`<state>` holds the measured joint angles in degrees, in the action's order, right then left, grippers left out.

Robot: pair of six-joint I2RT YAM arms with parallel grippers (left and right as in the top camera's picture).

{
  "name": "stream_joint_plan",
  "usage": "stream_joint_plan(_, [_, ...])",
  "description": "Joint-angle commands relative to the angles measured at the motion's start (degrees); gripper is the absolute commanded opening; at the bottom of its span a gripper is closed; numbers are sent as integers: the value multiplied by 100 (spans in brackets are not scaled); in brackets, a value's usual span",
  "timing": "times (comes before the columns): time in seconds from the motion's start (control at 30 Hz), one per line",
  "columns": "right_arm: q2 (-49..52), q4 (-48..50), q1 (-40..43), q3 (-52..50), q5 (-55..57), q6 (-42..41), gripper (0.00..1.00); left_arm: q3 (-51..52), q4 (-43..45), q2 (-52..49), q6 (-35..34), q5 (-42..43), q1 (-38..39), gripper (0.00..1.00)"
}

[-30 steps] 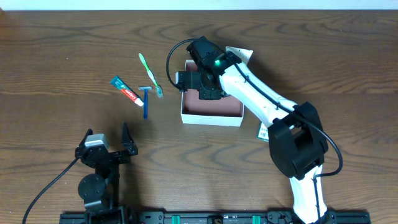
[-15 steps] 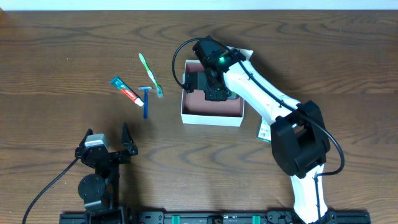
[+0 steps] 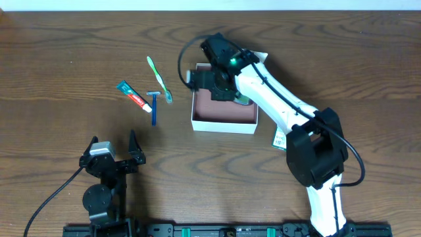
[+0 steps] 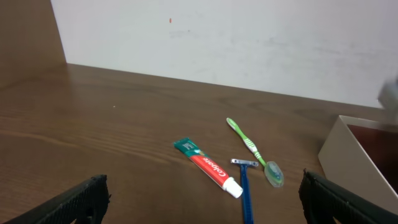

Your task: Pack container

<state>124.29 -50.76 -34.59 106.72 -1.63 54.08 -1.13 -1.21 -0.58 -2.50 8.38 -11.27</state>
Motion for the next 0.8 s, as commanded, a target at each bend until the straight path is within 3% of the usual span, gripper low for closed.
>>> stream_joint_plan(0.0, [-76, 33, -313, 713, -330, -514, 1, 90, -216, 35, 101, 61, -35, 98])
stream_joint_plan(0.1, [-120, -81, -501, 1281, -328, -955, 4, 90, -216, 35, 101, 63, -35, 98])
stream_joint_plan(0.2, [-175, -402, -616, 1882, -122, -1360, 20, 90, -216, 35, 101, 63, -35, 98])
stream_joint_plan(0.27, [-247, -702, -636, 2275, 192, -1808, 26, 90, -216, 35, 101, 63, -35, 98])
stream_joint_plan(0.37, [-422, -1132, -588, 2704, 660, -2498, 43, 90, -216, 35, 101, 61, -35, 98])
stream_joint_plan(0.47, [-678, -1519, -417, 2994, 927, -3091, 68, 90, -216, 35, 101, 63, -35, 98])
stream_joint_plan(0.57, [-986, -1810, -122, 3053, 1235, -3810, 82, 90, -216, 35, 101, 63, -35, 98])
stream_joint_plan(0.77, [-1482, -2717, 887, 3053, 1447, -5477, 90, 90, -216, 35, 101, 63, -35, 98])
